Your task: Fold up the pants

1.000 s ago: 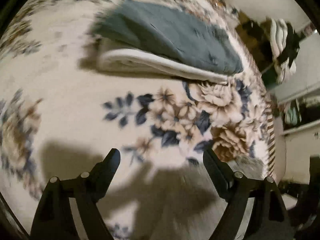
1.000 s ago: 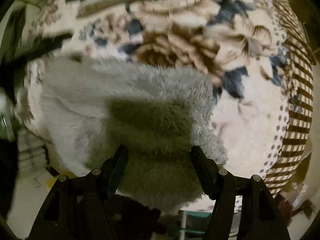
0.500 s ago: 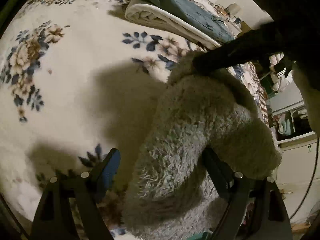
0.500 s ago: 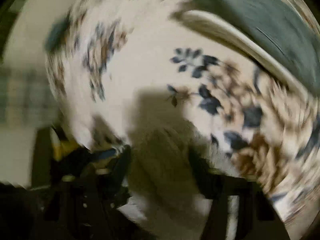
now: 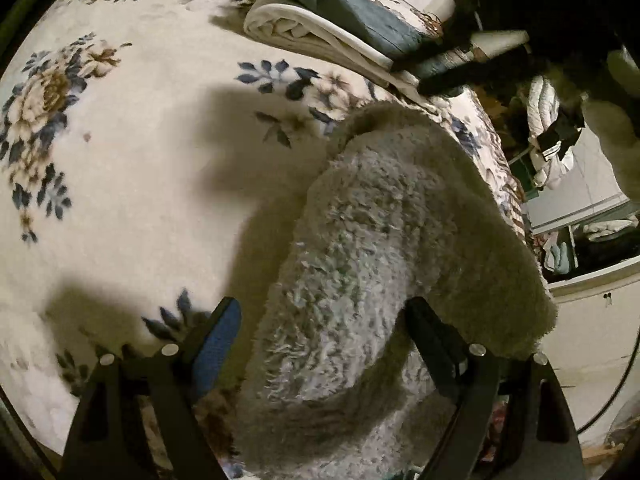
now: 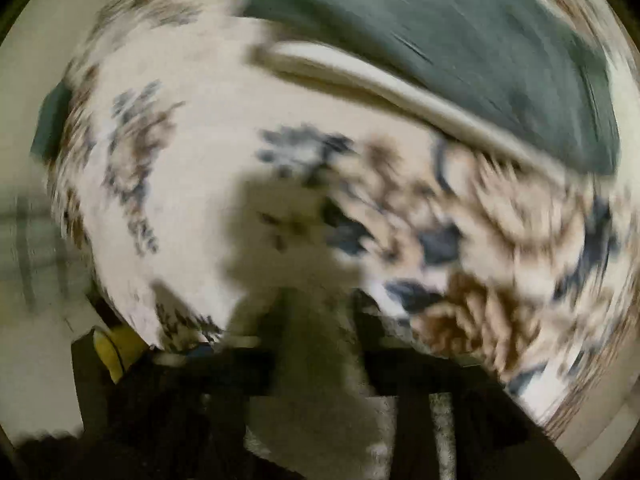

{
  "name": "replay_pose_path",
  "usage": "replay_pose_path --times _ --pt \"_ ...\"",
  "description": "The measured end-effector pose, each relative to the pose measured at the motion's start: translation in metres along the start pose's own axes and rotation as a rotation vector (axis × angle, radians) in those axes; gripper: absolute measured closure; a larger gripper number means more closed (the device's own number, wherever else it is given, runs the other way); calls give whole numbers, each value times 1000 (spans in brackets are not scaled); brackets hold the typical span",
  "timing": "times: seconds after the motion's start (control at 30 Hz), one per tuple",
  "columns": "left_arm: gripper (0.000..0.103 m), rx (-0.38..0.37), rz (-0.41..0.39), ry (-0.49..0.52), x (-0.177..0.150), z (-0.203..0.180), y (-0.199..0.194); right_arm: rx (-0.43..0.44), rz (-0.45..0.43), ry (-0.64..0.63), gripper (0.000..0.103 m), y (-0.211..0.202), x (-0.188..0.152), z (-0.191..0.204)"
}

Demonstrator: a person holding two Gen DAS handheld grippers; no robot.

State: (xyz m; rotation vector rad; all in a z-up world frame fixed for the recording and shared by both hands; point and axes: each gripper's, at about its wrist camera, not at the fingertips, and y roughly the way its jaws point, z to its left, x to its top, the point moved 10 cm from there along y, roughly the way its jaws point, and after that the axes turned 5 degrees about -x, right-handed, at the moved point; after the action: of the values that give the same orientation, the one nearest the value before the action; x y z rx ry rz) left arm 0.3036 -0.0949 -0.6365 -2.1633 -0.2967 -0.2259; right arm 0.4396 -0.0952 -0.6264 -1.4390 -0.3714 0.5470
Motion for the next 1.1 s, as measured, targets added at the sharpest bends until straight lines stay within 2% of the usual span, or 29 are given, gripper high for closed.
replay_pose_path --times 0.03,0.13,0.17,0.2,0.23,0.3,0.37,0.4,0.43,0.47,0.53,0.63,0.67,0.73,0.83,0.87,0.97,1.0,1.03,1.1 --pt "19 0 1 4 -1 -2 1 -4 21 -43 39 7 3 14" --pt "19 -7 12 34 -4 -12 5 -121 159 -236 41 47 -3 35" --pt "19 -7 18 46 -5 -16 7 -185 176 -256 71 59 -5 29" --pt "19 -10 22 50 -6 -18 10 -208 196 -186 96 68 -3 17" --pt "19 -13 29 57 -8 -20 12 -170 203 -82 93 73 0 7" --pt "19 -8 41 74 -11 -22 17 -26 199 213 94 76 8 -29" --pt "19 -10 42 76 -10 -23 17 123 190 340 92 73 4 -40" --pt "19 -18 47 65 -9 -23 15 207 176 359 88 64 -2 -39" --pt "19 -26 48 55 -8 -23 12 233 158 351 76 53 -9 -38" --pt "19 -33 49 41 -7 -23 7 232 130 340 64 42 -17 -41" --pt "19 -45 38 26 -4 -23 -4 203 38 323 53 8 -40 -54" --pt "19 -48 5 4 2 -26 -28 102 -47 338 51 -24 -88 -85" --pt "19 -46 -5 -3 4 -27 -37 71 -59 358 45 -33 -107 -101" --pt "19 -26 -30 -13 8 -31 -52 27 -51 435 42 -33 -151 -130" --pt "19 19 -49 -25 8 -37 -65 74 -16 539 42 -11 -195 -154" --pt "19 42 -53 -26 7 -40 -67 118 -8 583 42 1 -211 -160" --pt "19 90 -52 -47 2 -44 -62 241 7 642 43 32 -232 -154" --pt "19 97 -48 -55 0 -45 -57 248 -35 650 48 35 -234 -154" --pt "19 118 -33 -64 -2 -47 -52 229 -82 655 78 32 -235 -157" --pt "19 139 -28 -74 -5 -50 -48 200 -159 657 79 19 -236 -161"
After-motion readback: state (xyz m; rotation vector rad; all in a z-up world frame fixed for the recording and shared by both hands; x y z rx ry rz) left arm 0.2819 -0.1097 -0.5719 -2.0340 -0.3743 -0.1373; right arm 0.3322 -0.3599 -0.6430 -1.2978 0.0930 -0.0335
